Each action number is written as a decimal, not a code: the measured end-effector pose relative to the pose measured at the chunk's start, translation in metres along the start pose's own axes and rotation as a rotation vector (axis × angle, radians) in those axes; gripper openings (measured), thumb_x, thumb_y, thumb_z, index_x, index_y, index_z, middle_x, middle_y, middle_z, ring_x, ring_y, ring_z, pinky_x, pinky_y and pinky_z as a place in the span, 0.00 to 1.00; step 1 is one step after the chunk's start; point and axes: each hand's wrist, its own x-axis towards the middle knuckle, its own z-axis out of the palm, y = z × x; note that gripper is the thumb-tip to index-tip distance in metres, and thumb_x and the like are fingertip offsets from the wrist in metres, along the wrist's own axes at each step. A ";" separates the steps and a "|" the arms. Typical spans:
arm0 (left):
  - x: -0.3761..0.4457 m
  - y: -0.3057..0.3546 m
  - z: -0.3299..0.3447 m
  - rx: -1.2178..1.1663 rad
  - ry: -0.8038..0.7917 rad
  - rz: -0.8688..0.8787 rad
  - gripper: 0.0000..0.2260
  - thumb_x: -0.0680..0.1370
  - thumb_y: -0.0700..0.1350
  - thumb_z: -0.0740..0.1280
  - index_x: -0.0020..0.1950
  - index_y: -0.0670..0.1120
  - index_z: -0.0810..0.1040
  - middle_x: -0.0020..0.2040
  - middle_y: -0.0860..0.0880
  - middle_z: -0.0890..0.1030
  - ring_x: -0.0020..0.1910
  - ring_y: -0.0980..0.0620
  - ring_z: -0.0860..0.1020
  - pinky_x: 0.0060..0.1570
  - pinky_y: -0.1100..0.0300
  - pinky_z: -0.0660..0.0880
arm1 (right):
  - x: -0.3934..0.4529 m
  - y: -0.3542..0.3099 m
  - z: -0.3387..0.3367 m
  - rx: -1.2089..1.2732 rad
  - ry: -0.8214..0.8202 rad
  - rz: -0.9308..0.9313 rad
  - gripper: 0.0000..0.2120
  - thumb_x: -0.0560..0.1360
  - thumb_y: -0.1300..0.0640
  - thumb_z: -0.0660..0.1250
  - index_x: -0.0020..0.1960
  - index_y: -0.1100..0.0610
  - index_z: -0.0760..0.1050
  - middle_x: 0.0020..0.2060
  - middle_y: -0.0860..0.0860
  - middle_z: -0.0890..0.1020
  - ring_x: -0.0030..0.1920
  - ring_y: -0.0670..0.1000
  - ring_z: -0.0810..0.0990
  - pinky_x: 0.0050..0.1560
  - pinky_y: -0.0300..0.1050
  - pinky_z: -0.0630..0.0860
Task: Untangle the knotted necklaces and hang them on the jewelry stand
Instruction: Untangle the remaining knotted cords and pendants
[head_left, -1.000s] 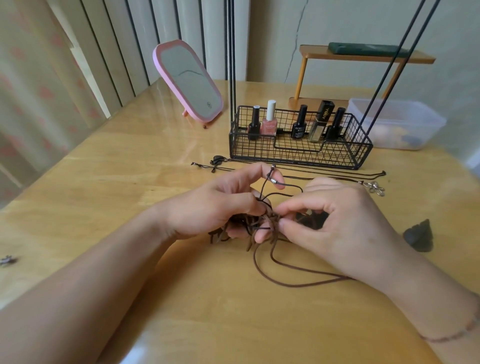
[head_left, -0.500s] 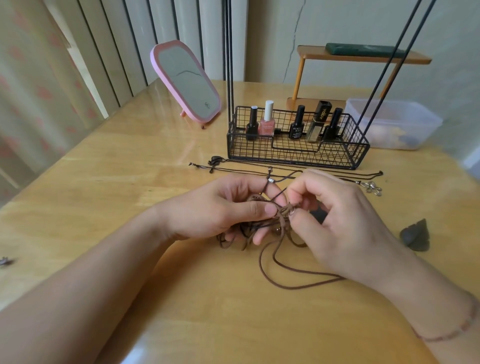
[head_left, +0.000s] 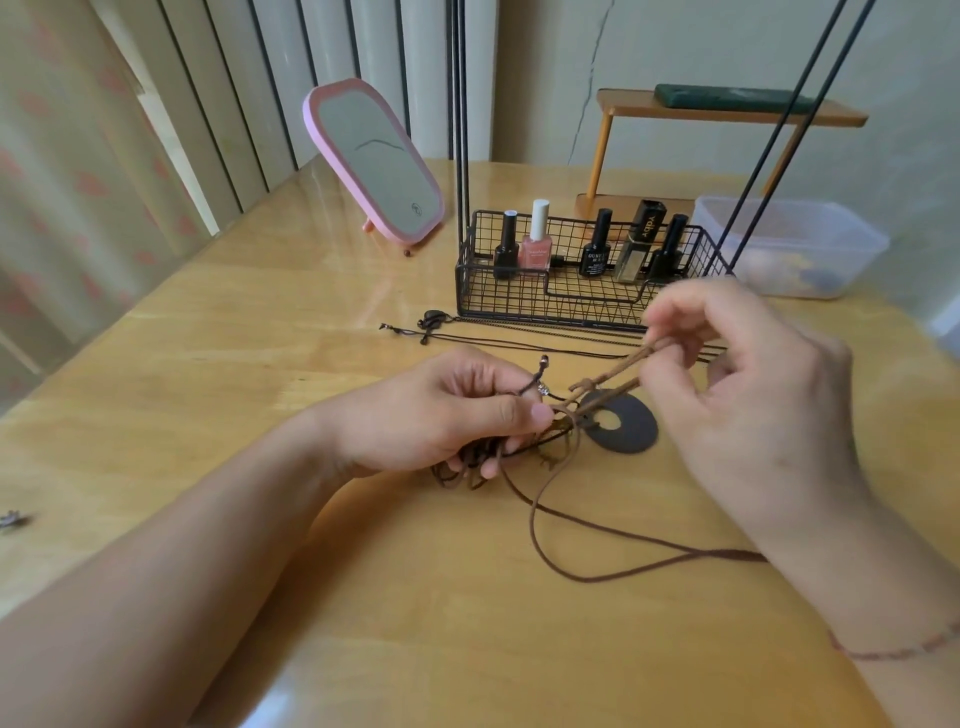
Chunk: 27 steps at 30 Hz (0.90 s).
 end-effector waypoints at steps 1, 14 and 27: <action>0.000 0.000 0.000 -0.013 0.001 -0.001 0.13 0.78 0.53 0.65 0.34 0.51 0.74 0.28 0.49 0.75 0.27 0.48 0.69 0.27 0.63 0.67 | 0.003 0.004 -0.002 0.022 0.025 0.008 0.10 0.74 0.69 0.67 0.52 0.61 0.81 0.40 0.51 0.82 0.34 0.42 0.74 0.37 0.26 0.70; 0.002 -0.003 -0.003 -0.115 -0.020 0.013 0.14 0.82 0.49 0.57 0.47 0.43 0.78 0.33 0.45 0.75 0.29 0.49 0.70 0.25 0.66 0.66 | 0.025 0.020 -0.021 1.105 -0.042 0.687 0.13 0.74 0.57 0.56 0.34 0.51 0.75 0.32 0.49 0.75 0.38 0.53 0.75 0.35 0.46 0.72; -0.001 -0.001 -0.003 -0.101 0.016 -0.006 0.13 0.81 0.49 0.59 0.43 0.46 0.78 0.33 0.46 0.77 0.28 0.52 0.72 0.25 0.67 0.67 | 0.013 0.010 -0.011 0.319 -0.224 0.103 0.08 0.70 0.58 0.66 0.48 0.52 0.79 0.48 0.47 0.80 0.53 0.50 0.76 0.47 0.50 0.74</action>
